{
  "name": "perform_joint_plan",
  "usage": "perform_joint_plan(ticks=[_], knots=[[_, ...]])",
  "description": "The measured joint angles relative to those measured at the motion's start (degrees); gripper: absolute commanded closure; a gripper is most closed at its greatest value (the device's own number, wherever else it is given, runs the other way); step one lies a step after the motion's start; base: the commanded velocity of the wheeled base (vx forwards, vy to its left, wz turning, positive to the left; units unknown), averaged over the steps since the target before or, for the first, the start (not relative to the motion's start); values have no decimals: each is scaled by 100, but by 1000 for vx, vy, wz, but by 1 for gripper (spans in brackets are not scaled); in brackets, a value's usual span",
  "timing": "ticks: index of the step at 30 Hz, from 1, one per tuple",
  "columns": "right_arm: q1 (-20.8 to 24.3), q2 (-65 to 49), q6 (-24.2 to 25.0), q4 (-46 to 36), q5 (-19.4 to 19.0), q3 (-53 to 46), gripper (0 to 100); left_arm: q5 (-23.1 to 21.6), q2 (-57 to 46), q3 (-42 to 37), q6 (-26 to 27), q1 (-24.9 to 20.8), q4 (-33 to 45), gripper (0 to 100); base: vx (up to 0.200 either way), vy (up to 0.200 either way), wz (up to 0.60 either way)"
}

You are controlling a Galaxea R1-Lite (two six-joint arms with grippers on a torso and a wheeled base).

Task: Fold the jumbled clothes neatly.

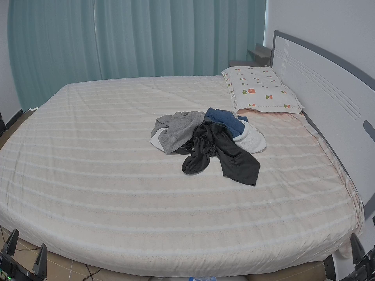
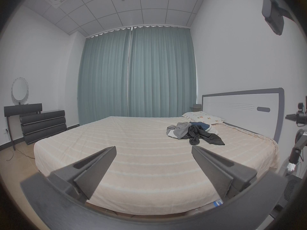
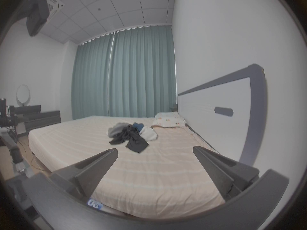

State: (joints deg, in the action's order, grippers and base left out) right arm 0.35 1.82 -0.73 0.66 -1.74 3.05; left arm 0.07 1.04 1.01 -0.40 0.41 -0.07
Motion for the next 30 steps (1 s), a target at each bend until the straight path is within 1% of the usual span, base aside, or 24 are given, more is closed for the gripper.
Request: perform_joint_plan(ticks=[3, 7, 11, 15, 18, 22, 30], knots=[[9, 239, 83, 5, -137, 384, 0, 0, 0, 0, -2, 0, 0, 0, 0, 0, 0], [41, 918, 162, 27, -354, 841, 0, 0, 0, 0, -2, 0, 0, 0, 0, 0, 0], [107, 1865, 265, 183, -512, 1114, 0, 0, 0, 0, -2, 0, 0, 0, 0, 0, 0], [199, 2932, 421, 561, -583, 1324, 0, 0, 0, 0, -2, 0, 0, 0, 0, 0, 0], [276, 3718, 551, 926, -591, 1462, 0, 0, 0, 0, -2, 0, 0, 0, 0, 0, 0], [394, 4862, 724, 1445, -507, 1720, 0, 0, 0, 0, -2, 0, 0, 0, 0, 0, 0], [631, 7178, 1212, 2178, -279, 2653, 0, 0, 0, 0, -2, 0, 0, 0, 0, 0, 0]])
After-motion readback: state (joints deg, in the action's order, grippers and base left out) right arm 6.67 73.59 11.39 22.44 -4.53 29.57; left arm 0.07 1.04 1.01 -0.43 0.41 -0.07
